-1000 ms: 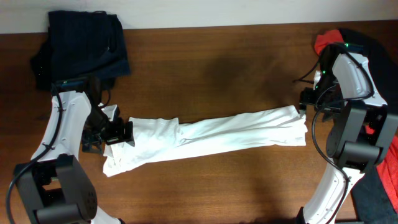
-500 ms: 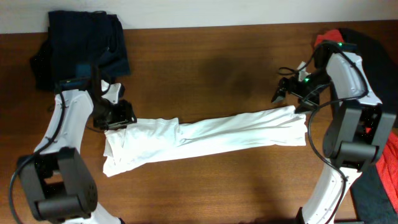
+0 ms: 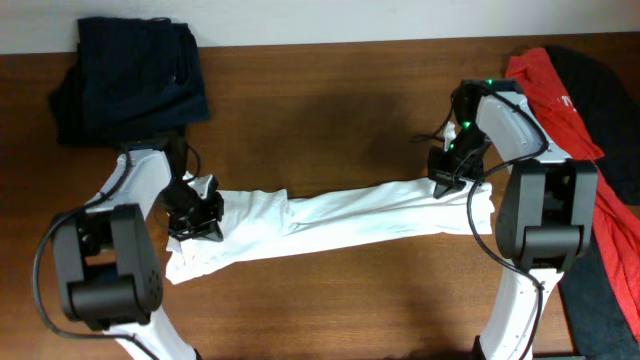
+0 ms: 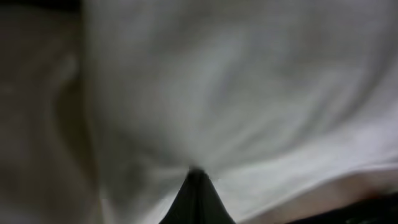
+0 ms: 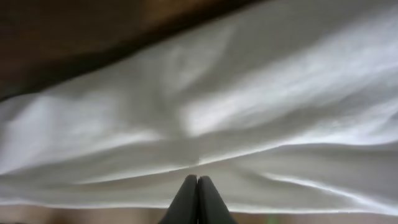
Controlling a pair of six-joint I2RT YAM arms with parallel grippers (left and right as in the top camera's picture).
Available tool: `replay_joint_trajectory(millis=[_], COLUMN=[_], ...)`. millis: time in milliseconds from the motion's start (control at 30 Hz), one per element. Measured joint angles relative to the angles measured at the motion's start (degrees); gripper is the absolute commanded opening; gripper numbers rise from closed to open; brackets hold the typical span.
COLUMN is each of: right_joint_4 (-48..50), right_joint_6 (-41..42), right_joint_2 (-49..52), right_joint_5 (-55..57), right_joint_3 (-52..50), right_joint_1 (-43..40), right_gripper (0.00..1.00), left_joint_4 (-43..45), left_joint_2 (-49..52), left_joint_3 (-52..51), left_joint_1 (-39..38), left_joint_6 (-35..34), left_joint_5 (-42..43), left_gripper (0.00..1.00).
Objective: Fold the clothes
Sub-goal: 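Release the shirt strip and withdraw both grippers outward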
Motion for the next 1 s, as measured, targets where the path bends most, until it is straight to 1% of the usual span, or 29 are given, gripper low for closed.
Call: replay_joint_trajectory(millis=[100,200,400,500,533,600,633,667,700,733,767,800,833,933,1000], right_joint_4=[3.1,6.5,6.7,5.7,3.6,0.0,-2.5,-4.9,-8.4,-10.8,-12.8,-13.7,-13.8,-13.2,-12.1], right_joint_6=[0.3,0.6,3.0,3.3,3.6,3.9,3.8,3.7,3.7,3.6,3.6,3.4,3.3,2.2,-0.4], right_joint_2=[0.0,0.0,0.0,0.0,0.0,0.0,0.0,-0.2,-0.3,-0.6,-0.9,-1.2,-1.3,-1.3,-1.2], right_joint_5=[1.4,3.1,4.8,4.9,5.3,6.1,6.8,7.7,9.2,11.0,13.1,15.3,16.5,19.9,18.9], right_joint_3=[-3.3,-6.3,-7.1,-7.0,-6.2,-2.5,1.0,4.9,9.1,13.5,17.7,20.4,21.2,21.6,21.6], right_joint_1=[0.0,-0.1,-0.7,-0.8,-0.8,-1.1,-1.2,-1.2,-1.2,-1.3,-1.4,-1.8,-2.3,-6.8,-10.8], right_gripper=[0.04,0.04,0.04,0.04,0.04,0.04,0.06,0.16,0.62,0.99,0.99,0.99,0.99,0.98,0.99], left_joint_4=[-0.1,-0.9,-4.1,-5.8,-6.5,-9.7,-11.5,-13.1,-14.1,-15.9,-17.0,-17.4,-18.1,-17.7,-17.3], left_joint_2=[3.3,4.3,4.6,5.0,5.3,6.1,6.2,6.2,6.2,6.2,6.1,6.1,6.0,6.0,6.0], left_joint_3=[-0.1,0.0,0.0,1.2,2.3,6.8,9.8,12.9,15.1,19.1,22.1,23.2,26.0,27.1,27.1], left_joint_1=[1.8,4.8,12.7,16.9,17.7,18.9,19.3,19.3,19.3,19.2,19.2,19.2,19.2,19.2,19.2], left_joint_6=[-0.8,-1.3,-2.8,-3.4,-3.5,-3.7,-3.7,-3.8,-3.9,-3.9,-3.9,-3.9,-3.7,-4.1,-4.3], left_joint_5=[-0.3,0.7,-3.5,-7.4,-8.7,-11.1,-12.1,-12.6,-13.0,-13.3,-13.5,-13.5,-13.8,-13.9,-13.9], left_gripper=[0.01,0.01,0.01,0.01,0.01,0.01,0.01,0.01,0.01,0.06,0.23,0.62,0.99,0.99,0.99])
